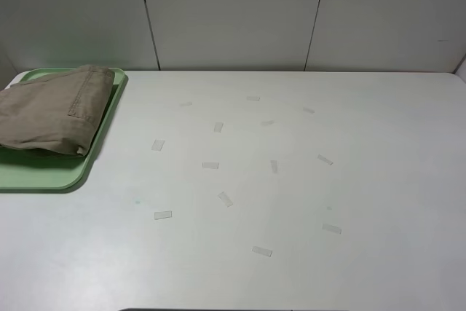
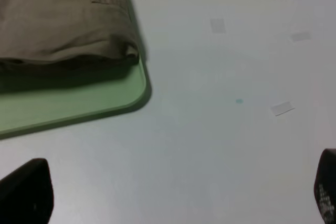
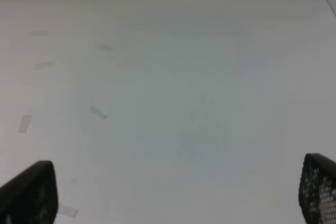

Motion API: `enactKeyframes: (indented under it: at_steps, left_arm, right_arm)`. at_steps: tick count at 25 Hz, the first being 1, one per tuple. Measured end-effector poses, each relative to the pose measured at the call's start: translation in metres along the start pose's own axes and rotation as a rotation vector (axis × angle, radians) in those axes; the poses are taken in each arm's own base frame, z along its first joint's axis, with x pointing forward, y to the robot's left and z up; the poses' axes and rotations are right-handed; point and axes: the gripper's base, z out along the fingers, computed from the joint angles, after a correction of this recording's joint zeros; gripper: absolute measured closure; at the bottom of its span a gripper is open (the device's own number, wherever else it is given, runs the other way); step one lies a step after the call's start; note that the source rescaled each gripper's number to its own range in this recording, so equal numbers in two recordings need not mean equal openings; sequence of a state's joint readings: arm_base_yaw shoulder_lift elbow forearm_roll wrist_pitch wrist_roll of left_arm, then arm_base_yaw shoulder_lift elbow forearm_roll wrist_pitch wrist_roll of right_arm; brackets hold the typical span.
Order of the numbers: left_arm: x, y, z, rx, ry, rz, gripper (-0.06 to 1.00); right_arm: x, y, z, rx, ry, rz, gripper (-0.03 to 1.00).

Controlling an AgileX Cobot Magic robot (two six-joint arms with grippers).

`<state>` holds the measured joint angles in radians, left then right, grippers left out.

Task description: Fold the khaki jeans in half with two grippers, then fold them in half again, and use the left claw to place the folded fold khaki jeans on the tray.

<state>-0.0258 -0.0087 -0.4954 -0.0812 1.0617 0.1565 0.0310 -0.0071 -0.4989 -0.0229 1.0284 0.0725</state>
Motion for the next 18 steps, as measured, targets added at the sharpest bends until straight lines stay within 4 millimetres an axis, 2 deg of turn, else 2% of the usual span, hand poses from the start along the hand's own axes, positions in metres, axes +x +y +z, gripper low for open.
enactKeyframes:
  at_steps: [18]
  left_arm:
    - [0.0, 0.0003, 0.0, -0.003, 0.0, 0.001, -0.06]
  right_arm:
    - [0.0, 0.0, 0.0, 0.0, 0.0, 0.0, -0.03]
